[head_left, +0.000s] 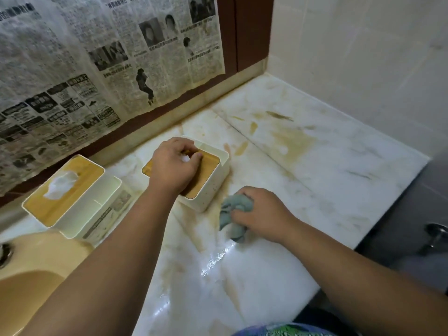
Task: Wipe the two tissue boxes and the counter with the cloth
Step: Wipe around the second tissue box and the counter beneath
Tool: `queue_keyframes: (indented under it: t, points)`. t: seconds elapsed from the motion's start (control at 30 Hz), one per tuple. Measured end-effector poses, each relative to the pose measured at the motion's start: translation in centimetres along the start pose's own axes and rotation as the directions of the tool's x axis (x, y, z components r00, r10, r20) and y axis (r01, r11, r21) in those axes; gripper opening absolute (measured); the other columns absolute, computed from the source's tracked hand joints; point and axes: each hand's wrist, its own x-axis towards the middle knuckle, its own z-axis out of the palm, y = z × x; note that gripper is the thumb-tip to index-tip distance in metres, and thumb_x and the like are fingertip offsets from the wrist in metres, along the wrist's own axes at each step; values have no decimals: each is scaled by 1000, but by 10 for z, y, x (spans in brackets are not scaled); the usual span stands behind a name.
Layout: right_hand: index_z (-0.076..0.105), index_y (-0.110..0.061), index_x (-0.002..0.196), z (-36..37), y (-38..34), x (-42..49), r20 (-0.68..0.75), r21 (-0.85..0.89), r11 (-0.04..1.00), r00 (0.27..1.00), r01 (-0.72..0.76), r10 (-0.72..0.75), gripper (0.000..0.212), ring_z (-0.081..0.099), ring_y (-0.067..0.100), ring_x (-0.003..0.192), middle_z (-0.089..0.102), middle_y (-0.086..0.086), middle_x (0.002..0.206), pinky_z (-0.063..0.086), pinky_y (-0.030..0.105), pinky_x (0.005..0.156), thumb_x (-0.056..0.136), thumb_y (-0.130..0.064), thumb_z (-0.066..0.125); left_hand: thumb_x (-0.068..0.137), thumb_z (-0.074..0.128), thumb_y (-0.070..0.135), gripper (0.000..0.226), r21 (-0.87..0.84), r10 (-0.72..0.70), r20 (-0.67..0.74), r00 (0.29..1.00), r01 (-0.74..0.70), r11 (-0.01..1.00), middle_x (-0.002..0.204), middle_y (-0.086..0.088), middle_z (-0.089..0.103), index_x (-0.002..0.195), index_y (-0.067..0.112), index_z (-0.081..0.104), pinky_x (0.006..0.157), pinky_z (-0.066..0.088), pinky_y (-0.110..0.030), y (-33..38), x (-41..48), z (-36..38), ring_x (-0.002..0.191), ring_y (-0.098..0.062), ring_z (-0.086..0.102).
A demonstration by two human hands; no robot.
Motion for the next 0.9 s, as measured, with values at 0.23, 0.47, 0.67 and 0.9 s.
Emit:
queue_keyframes:
  t: [0.23, 0.47, 0.67, 0.9]
  points:
    - [66, 0, 96, 1, -8, 39, -223, 515, 851, 942, -103, 249, 17, 65, 22, 68, 68, 10, 78, 54, 34, 60, 80, -5, 68, 83, 73, 30, 5, -18, 26, 11, 1000, -25, 1000, 113, 12, 69, 86, 27, 75, 99, 45, -35, -2, -2, 0, 110, -15, 59]
    - [57, -20, 111, 19, -20, 66, -429, 450, 885, 842, -114, 327, 33, 67, 16, 84, 65, -3, 98, 57, 31, 65, 83, -19, 75, 83, 70, 30, 6, -31, 41, 15, 999, -41, 999, 113, 11, 69, 84, 27, 75, 99, 47, -36, -2, -1, 0, 108, -16, 60]
    - [57, -21, 68, 45, -27, 72, -453, 455, 888, 842, -66, 294, 23, 55, 20, 65, 59, -3, 68, 43, 27, 60, 89, -14, 53, 83, 70, 31, 7, -34, 37, 23, 999, -36, 999, 110, 13, 68, 83, 27, 75, 95, 44, -29, -3, 0, 2, 107, -13, 58]
    - [60, -13, 71, 70, -23, 61, -491, 342, 931, 821, -126, 292, 18, 55, 20, 65, 62, 1, 71, 44, 27, 60, 89, -13, 61, 83, 69, 29, 8, -26, 56, 25, 998, -56, 998, 107, 12, 68, 84, 24, 75, 90, 41, -25, -4, 1, 2, 107, -15, 58]
